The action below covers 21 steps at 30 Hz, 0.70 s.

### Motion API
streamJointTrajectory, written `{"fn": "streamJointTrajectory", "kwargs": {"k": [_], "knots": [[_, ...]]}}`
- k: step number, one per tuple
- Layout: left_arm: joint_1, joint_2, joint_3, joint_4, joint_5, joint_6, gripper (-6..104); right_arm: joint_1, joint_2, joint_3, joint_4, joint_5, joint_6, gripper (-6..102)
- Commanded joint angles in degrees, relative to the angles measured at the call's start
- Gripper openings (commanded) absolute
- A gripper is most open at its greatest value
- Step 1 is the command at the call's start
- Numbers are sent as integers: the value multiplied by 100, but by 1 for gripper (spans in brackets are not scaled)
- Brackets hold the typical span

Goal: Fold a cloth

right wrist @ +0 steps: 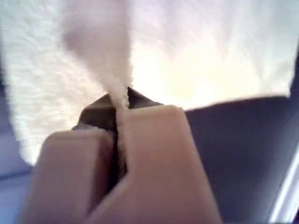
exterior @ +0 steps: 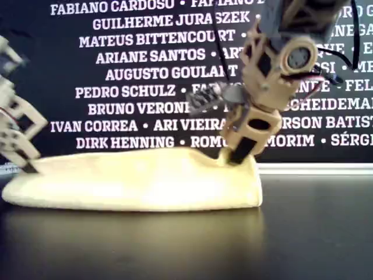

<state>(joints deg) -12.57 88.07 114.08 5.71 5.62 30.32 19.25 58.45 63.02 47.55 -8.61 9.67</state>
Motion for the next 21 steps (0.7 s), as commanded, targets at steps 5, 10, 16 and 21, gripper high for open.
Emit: {"fn": "streamJointTrajectory", "kwargs": {"k": [5,10,16,21], "knots": [[308,-1257,-2461,-158,18,-26,-1,-141,-1397,-2892,-237,105,18,-1],[378,-2294,-3647,-158,18,-26,-1,-149,-2408,-4597,-237,114,18,-1],[404,-3208,-4896,-158,18,-44,-1,-149,-3604,-6539,-237,114,18,-1],[439,-3823,-5757,-158,18,-79,-1,-237,-4219,-7084,-650,123,18,-1]]}}
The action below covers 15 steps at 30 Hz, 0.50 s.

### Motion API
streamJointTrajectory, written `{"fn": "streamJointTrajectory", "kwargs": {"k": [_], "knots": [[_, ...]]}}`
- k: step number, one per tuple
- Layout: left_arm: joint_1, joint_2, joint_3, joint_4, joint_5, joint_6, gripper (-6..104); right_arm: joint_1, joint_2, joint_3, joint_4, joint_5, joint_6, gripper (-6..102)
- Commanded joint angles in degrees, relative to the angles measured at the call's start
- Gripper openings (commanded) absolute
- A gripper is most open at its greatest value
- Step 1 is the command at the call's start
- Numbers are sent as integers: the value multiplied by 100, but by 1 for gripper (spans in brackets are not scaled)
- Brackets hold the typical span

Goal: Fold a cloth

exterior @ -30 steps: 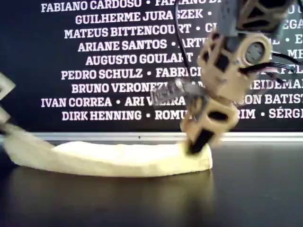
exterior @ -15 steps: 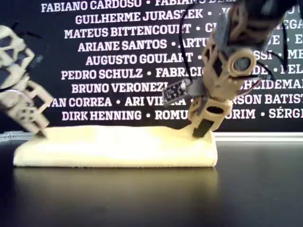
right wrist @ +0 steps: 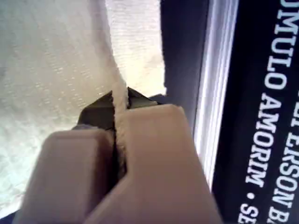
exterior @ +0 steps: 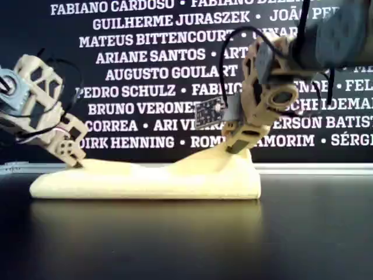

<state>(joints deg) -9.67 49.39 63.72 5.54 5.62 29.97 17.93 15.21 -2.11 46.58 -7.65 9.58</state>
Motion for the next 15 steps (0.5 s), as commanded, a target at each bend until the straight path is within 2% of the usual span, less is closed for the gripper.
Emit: {"fn": "streamJointTrajectory", "kwargs": {"k": [1,3,6,7,8,10,15], "knots": [[149,-70,-861,-141,18,-123,-1,-123,35,-563,-800,26,18,-1],[202,-255,-1107,-141,18,-431,-1,-202,-62,-545,-1301,35,18,-1],[360,-448,-1441,-141,79,-1055,-1,-229,-79,-519,-1696,35,18,-1],[387,-519,-1547,-132,105,-1178,-1,-229,-79,-519,-1758,35,9,-1],[404,-598,-1644,-132,114,-1230,-1,-229,-79,-519,-1784,35,-18,-1],[404,-765,-1837,-132,114,-1257,-1,-193,-79,-519,-1793,35,-193,-1],[343,-1125,-2276,-132,114,-1266,-1,-167,-316,-545,-1802,35,-861,-1]]}}
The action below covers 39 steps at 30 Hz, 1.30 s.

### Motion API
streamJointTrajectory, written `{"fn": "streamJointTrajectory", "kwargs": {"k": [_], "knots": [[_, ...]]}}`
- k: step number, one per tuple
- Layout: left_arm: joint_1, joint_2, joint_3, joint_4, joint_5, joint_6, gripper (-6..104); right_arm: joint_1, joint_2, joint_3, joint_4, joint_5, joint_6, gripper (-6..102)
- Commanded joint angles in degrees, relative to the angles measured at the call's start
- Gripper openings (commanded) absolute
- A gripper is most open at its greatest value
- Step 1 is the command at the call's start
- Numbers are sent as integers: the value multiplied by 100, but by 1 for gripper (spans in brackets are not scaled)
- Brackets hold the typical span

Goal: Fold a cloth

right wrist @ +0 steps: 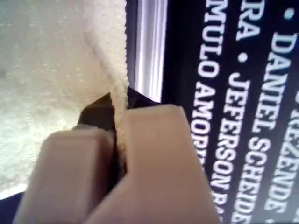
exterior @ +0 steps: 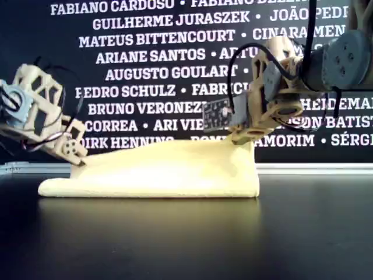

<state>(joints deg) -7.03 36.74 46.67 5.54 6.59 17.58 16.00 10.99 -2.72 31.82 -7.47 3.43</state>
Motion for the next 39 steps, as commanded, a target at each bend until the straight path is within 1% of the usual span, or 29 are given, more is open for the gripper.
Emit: {"fn": "streamJointTrajectory", "kwargs": {"k": [1,3,6,12,14,15,17,18,20,21,22,23,25,27,29,31,32,34,37,39], "knots": [[70,79,-642,-132,18,-26,-1,26,62,-483,-325,18,-316,-1],[70,0,-738,-132,26,-70,-1,26,-9,-483,-325,18,-352,-1],[79,-26,-756,-132,26,-44,-1,26,-53,-501,-413,9,-352,-1],[105,-26,-756,-132,18,-18,0,26,-79,-466,-1274,9,-352,0],[123,-26,-738,-132,18,-70,3,26,-79,-466,-1529,9,-352,0],[123,-26,-694,-132,18,-18,6,26,-79,-466,-1564,9,-352,1],[114,-26,-668,-123,9,-18,15,9,-79,-466,-1573,9,-308,6],[97,-26,-668,-123,-53,-18,20,-9,-88,-457,-1573,9,-281,10],[88,-26,-659,-123,-70,-62,31,-26,-229,-475,-1573,9,-272,22],[88,-26,-659,-123,-70,-26,34,-26,-316,-492,-1573,9,-316,29],[79,-26,-668,-123,18,-18,38,-26,-387,-501,-1573,0,-343,34],[70,-26,-659,-123,26,-18,42,-18,-439,-501,-1573,0,-343,39],[53,-97,-659,-123,26,-18,46,26,-536,-492,-1573,-88,-343,47],[53,-185,-686,-123,26,-62,49,35,-624,-501,-1573,-88,-343,54],[53,-167,-668,-123,-70,-35,51,0,-598,-501,-1556,-88,-352,57],[53,-167,-650,-53,-70,-70,53,-18,-527,-475,-1538,-79,-360,60],[70,-167,-650,-9,-79,-97,54,-18,-519,-466,-1521,-9,-360,60],[97,-149,-650,0,-79,-105,58,-18,-510,-457,-1415,-9,-360,61],[97,-44,-571,53,-114,-114,63,-35,-422,-501,-729,0,-360,61],[62,369,-343,290,-334,-114,66,-44,-123,-492,-9,0,-360,61]]}}
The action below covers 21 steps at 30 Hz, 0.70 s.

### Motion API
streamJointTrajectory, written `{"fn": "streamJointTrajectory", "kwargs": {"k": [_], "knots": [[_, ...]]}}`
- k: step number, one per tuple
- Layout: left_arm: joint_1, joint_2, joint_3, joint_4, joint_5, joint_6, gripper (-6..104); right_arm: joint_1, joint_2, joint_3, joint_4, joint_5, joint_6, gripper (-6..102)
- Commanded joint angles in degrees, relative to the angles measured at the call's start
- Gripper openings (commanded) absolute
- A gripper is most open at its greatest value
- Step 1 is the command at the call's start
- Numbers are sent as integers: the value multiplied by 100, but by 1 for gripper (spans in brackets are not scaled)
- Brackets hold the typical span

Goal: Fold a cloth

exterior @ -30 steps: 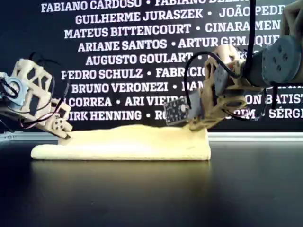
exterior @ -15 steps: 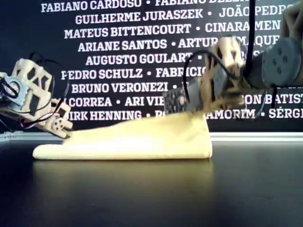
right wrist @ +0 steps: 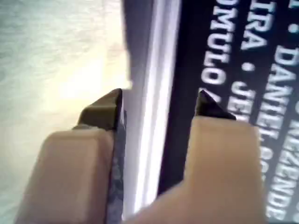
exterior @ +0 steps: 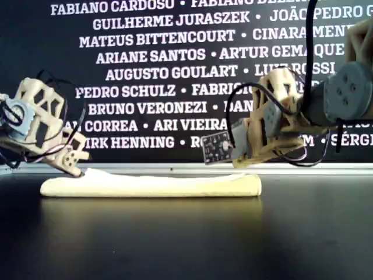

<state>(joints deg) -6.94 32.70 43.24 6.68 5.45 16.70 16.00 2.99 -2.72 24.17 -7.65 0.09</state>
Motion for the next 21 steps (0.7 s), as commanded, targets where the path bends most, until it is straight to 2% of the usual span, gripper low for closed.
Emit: {"fn": "streamJointTrajectory", "kwargs": {"k": [1,4,6,8,10,13,15,18,21], "knots": [[44,1107,185,404,-396,-35,68,-44,940,-475,1222,18,-18,61],[18,2487,1011,1362,-984,-44,71,0,1811,-501,2848,-62,62,61],[-53,3489,1652,1925,-1301,-79,73,70,2514,-501,3902,-9,70,61],[-132,4535,2285,2347,-1547,-325,73,123,3129,-501,5027,-62,88,61],[-149,5651,2900,2610,-1723,-738,74,176,3639,-501,6091,0,105,61],[-202,7058,3709,2909,-1758,-1292,74,105,4192,-431,6864,9,176,61],[-229,7770,4219,3129,-1767,-1450,74,79,4676,-220,6750,18,185,61],[-229,8622,4913,3516,-1767,-1477,74,149,5941,809,6741,18,193,61],[-220,9378,5476,3955,-1775,-1477,74,167,7348,2733,6706,0,246,61]]}}
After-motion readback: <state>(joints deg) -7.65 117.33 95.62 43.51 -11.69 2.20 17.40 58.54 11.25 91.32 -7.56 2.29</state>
